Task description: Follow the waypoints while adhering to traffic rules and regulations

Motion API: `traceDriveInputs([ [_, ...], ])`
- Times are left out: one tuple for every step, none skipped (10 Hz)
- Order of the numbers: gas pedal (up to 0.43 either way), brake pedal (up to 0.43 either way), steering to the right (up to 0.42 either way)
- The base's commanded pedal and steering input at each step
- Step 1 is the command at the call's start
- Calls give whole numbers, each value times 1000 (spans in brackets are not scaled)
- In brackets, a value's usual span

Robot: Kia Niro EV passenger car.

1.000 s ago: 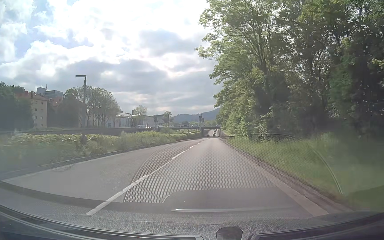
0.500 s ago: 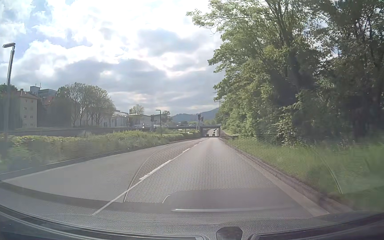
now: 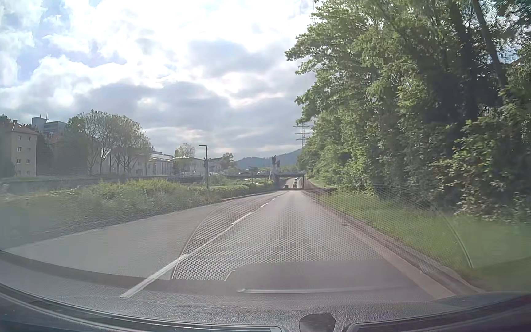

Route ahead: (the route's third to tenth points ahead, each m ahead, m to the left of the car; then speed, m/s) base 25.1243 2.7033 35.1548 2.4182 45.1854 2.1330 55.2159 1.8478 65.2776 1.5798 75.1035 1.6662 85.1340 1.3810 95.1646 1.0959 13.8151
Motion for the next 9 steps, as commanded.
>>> traceDriveInputs([
  [110, 0, 0],
  [110, 0, 0],
  [110, 0, 0],
  [110, 0, 0],
  [110, 0, 0],
  [98, 0, 0],
  [98, 0, 0],
  [98, 0, 0],
  [98, 0, 0],
])
